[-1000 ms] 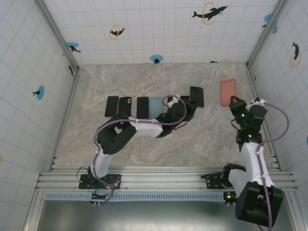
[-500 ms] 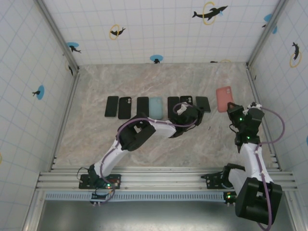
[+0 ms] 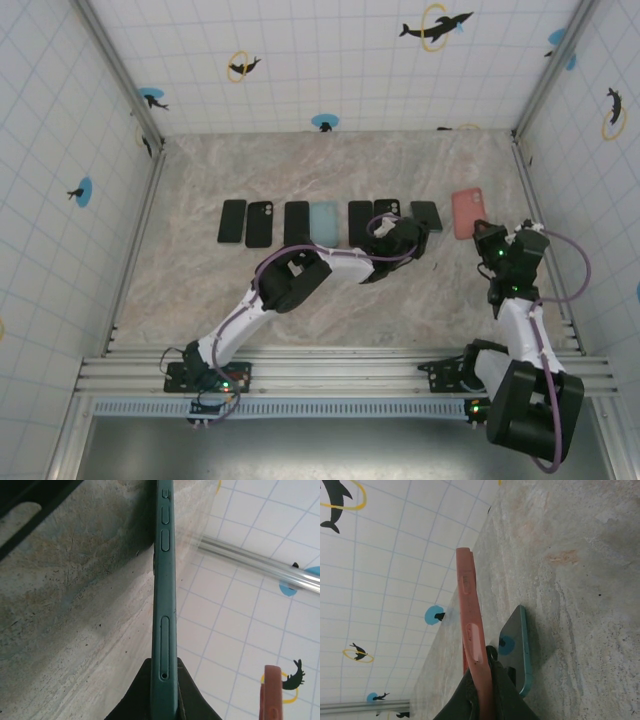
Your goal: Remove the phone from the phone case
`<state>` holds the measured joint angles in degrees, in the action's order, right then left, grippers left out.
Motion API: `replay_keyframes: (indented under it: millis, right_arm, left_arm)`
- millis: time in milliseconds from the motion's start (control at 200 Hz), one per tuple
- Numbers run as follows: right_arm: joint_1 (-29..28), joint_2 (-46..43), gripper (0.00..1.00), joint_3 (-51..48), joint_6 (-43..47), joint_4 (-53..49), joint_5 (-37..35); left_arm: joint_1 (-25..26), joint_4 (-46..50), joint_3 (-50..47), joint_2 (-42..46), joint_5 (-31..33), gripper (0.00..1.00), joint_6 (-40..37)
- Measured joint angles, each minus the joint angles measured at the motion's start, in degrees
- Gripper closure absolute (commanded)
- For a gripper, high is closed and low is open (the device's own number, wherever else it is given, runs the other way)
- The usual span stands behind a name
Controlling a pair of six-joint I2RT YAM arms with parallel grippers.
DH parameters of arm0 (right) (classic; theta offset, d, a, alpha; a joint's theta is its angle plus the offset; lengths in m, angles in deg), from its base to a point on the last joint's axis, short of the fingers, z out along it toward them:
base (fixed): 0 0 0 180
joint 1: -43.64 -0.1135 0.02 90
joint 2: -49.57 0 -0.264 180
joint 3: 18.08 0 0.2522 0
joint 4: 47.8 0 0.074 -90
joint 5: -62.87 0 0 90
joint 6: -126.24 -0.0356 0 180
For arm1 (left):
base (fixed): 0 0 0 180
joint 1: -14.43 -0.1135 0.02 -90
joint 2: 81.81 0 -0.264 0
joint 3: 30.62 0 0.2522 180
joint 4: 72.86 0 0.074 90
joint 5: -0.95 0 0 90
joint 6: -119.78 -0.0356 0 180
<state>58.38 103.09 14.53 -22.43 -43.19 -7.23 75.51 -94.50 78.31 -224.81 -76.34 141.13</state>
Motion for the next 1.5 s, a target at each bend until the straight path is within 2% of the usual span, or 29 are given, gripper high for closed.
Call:
replay_keyframes:
  millis: [85, 165, 390, 846, 1051, 1496]
  right_arm:
    - [0.0, 0.8, 1.0, -0.9, -0.1, 0.4, 0.0]
    - [0.2, 2.4, 1.0, -1.9, -0.4, 1.5, 0.1]
    - [0.6, 6.6, 1.0, -2.7, -0.6, 3.6, 0.3]
    - [0.6, 9.9, 1.0, -3.0, -1.1, 6.6, -0.4]
    - [0.6, 12.7, 1.0, -3.0, -0.4, 7.3, -0.5]
    - [0.8, 21.0, 1.0, -2.1, 2.2, 10.4, 0.2]
  left_arm:
    - [0.0, -0.1, 0.1, 0.0, 0.0, 0.89, 0.4]
    - [0.0, 0.0, 0.8, -0.5, -0.6, 0.76, 1.0]
    - [0.1, 2.1, 1.0, -0.9, -3.7, 0.67, 2.1]
    - [0.4, 2.9, -0.7, 0.6, -9.2, 0.4, 6.2]
    - [1.0, 2.8, -5.2, 3.5, -10.8, 0.38, 7.0]
    - [1.3, 0.2, -6.2, 4.2, -13.8, 0.35, 7.0]
